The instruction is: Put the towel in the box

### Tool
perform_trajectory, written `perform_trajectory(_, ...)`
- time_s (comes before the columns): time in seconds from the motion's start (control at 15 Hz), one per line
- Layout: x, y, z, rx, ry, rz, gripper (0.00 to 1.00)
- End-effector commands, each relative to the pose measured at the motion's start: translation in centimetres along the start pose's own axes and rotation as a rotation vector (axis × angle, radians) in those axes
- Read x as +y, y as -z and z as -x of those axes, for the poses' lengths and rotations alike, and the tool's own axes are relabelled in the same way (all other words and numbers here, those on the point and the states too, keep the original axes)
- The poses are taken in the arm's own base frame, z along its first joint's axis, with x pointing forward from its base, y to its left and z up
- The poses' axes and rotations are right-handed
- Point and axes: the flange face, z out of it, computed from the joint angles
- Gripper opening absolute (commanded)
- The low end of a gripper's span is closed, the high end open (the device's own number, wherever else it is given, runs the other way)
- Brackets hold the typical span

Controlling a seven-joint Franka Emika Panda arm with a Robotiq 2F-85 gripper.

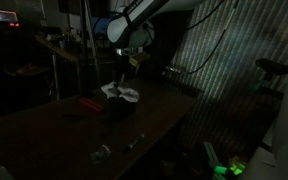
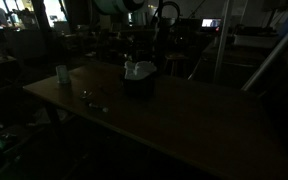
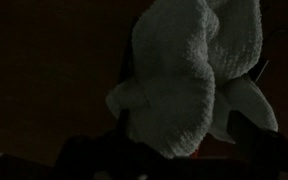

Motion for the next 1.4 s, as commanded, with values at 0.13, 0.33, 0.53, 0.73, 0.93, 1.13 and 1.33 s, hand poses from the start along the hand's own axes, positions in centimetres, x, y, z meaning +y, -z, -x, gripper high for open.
perform_trajectory(0.13, 0.0, 2.7, 1.1, 0.024, -0.024, 0.064, 0.55)
perform_trajectory(0.33, -0.1, 2.8, 1.4, 0.019, -0.027, 0.072, 0.31)
perform_trajectory(0.53, -0.7, 2.3, 1.4, 0.01, -0.028, 0.061, 0.08)
perform_trajectory(0.73, -1.8, 1.5, 1.3, -0.001, -0.015, 0.047, 0.0)
perform_trajectory(0.93, -2.4, 0.7, 1.3, -0.011, -0.007, 0.036, 0.0)
perform_trajectory(1.13, -2.4, -0.3, 1.3, -0.019, 0.001, 0.03, 0.0)
perform_trajectory(1.33, -1.7, -1.7, 1.4, -0.024, -0.004, 0.021, 0.0)
